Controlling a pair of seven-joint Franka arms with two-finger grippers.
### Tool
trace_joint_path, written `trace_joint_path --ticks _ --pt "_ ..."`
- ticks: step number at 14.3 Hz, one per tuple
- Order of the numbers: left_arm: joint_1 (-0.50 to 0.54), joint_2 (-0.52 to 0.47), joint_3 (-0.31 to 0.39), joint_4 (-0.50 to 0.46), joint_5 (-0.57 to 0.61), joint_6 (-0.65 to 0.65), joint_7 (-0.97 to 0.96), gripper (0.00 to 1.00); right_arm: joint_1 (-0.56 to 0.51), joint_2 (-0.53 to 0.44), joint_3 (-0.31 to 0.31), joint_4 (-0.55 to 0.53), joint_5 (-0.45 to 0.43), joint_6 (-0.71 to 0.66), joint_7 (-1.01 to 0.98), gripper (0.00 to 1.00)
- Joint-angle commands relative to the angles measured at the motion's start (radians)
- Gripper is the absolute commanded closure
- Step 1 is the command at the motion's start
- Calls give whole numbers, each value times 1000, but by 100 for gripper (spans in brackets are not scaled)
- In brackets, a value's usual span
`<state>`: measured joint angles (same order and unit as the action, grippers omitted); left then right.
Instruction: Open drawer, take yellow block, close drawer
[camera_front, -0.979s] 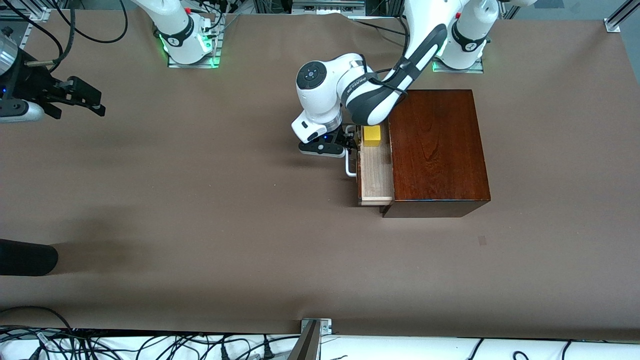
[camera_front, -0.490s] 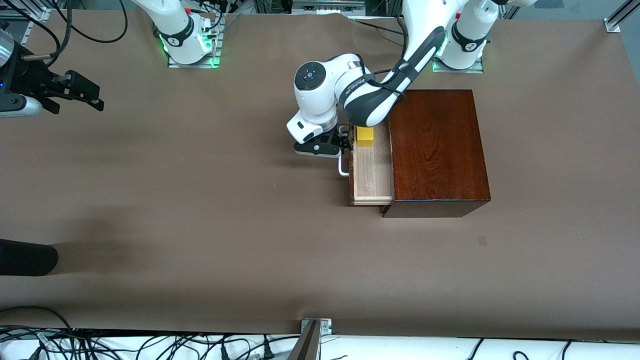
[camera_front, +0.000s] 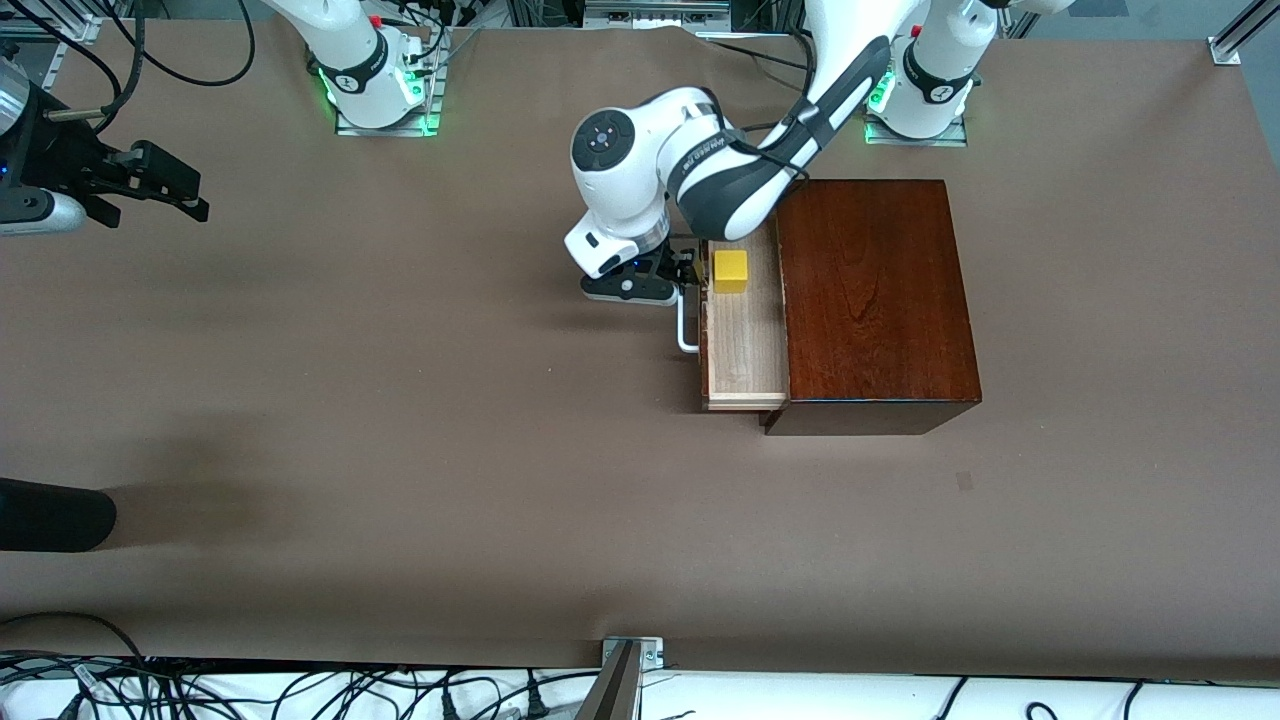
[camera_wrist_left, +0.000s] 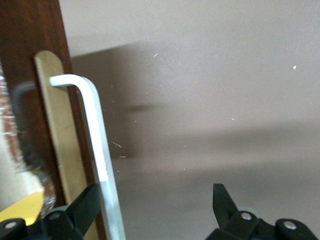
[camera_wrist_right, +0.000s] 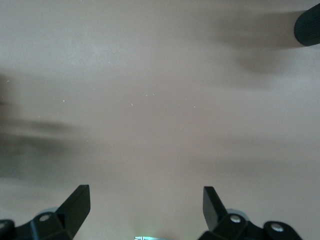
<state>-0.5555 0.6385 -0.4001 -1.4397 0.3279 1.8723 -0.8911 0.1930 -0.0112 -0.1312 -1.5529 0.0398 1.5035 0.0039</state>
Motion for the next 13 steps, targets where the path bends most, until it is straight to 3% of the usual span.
trace_joint_path --ticks 1,5,13 --pt "8 -32 1 59 -32 -111 59 0 -9 4 5 13 17 -19 -1 0" --pt "141 -158 3 61 -121 -218 223 0 -7 4 9 13 6 -20 4 0" --pt "478 -324 0 62 -151 -341 460 0 -4 11 6 16 -2 -19 -5 0"
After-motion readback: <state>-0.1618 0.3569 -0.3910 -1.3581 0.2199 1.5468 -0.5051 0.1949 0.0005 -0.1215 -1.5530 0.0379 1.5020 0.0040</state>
